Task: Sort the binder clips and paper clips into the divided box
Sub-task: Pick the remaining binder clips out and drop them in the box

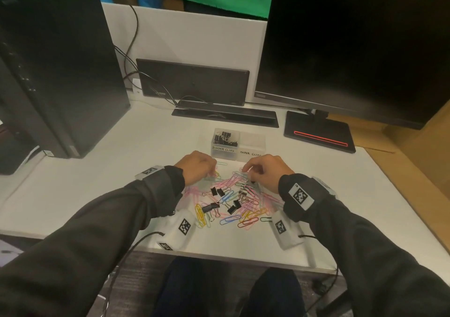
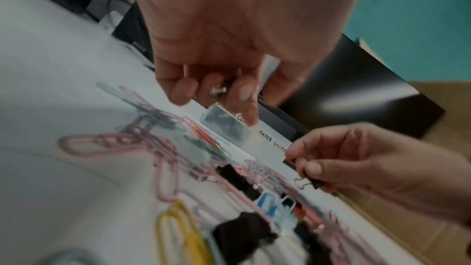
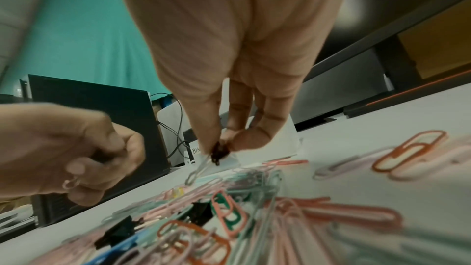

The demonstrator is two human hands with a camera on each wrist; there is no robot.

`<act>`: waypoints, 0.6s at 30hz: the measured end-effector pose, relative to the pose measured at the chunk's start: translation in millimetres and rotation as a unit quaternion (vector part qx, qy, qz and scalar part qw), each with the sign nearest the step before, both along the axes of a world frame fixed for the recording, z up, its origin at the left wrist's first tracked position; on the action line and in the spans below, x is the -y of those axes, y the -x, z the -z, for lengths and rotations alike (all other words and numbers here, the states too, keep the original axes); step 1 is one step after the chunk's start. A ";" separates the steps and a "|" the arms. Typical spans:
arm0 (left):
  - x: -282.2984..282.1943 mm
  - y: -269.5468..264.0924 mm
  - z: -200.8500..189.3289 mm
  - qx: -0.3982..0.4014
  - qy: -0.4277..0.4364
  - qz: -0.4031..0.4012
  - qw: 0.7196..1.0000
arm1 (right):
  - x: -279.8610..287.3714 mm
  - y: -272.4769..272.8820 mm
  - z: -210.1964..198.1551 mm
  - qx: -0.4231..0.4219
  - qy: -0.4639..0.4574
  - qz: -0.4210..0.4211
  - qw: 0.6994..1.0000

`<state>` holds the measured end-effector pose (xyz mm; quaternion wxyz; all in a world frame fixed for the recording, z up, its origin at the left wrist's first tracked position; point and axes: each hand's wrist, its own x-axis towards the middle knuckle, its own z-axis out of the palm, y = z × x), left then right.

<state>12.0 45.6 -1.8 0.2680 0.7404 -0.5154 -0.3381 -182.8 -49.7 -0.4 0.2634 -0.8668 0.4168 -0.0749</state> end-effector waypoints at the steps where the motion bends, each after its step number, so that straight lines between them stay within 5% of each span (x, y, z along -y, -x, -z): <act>1: -1.3 3.2 1.2 0.046 -0.018 0.035 0.998 | -1.6 1.9 -1.5 -0.022 -0.001 -0.020 1.000; 4: -8.6 13.9 4.4 0.217 -0.040 0.120 0.968 | -8.4 4.1 -6.0 -0.079 -0.004 -0.076 0.994; 6: -10.8 19.7 7.3 0.260 -0.043 0.130 0.956 | -13.7 2.1 -8.1 -0.104 0.004 -0.093 0.990; 18: -5.9 14.5 10.9 0.245 -0.031 0.092 0.965 | -21.3 -17.6 -7.7 -0.150 0.032 -0.112 0.982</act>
